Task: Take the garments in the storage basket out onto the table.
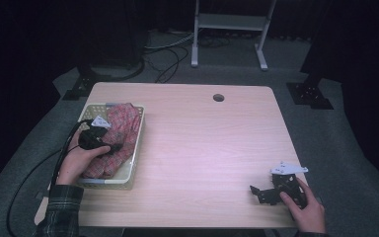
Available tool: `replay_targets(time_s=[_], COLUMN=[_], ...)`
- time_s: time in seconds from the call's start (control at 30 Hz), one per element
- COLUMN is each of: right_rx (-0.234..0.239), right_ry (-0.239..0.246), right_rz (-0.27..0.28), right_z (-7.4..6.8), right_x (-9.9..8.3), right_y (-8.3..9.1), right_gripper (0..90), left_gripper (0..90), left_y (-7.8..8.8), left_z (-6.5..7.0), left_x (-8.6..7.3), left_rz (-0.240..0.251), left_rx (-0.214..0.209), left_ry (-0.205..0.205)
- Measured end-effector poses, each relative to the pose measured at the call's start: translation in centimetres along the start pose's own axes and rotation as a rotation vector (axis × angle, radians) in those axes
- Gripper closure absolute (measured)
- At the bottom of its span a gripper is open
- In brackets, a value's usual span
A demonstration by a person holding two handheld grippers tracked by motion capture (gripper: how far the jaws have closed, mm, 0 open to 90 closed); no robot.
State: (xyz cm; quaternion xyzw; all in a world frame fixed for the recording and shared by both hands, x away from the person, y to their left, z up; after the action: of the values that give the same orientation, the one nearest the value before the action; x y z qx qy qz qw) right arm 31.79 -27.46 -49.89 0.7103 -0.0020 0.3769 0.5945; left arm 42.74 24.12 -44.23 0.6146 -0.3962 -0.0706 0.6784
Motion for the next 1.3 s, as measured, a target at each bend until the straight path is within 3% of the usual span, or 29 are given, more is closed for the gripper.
replay_targets(time_s=[0.4,0.6,0.83,1.07,1.3], right_rx=[0.000,0.000,0.000,0.000,0.000], right_ry=[0.000,0.000,0.000,0.000,0.000], right_rz=[0.000,0.000,0.000,0.000,0.000], right_z=[0.0,0.0,0.0,0.0,0.0], right_x=[0.0,0.0,0.0,0.0,0.0], right_y=[0.0,0.0,0.0,0.0,0.0], right_gripper=[0.0,0.0,0.0,0.0,0.0], left_gripper=[38.2,38.2,38.1,38.2,38.1], left_y=[1.9,3.0,4.1,5.4,6.4], left_z=[-0.1,-0.3,-0.4,-0.1,0.3], left_x=[0.5,0.9,1.3,2.1,2.7], left_rz=[0.067,0.117,0.179,0.272,0.340], left_rx=[0.001,0.027,0.025,0.000,-0.054], left_ry=[0.005,0.010,0.018,0.026,0.020])
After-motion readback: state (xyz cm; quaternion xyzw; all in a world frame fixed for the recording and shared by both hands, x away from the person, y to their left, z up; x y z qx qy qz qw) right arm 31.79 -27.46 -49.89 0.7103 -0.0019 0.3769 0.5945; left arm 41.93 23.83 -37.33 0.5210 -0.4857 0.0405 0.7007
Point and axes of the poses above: each handheld gripper's, and its own axes: y roughly backward along the jaws, x roughly out of its top, z roughly to its right, the point moved 7 cm from there along -y, roughly forward along the jaws, and after that the axes turned 13 degrees about -z, right-handed, at the moved point
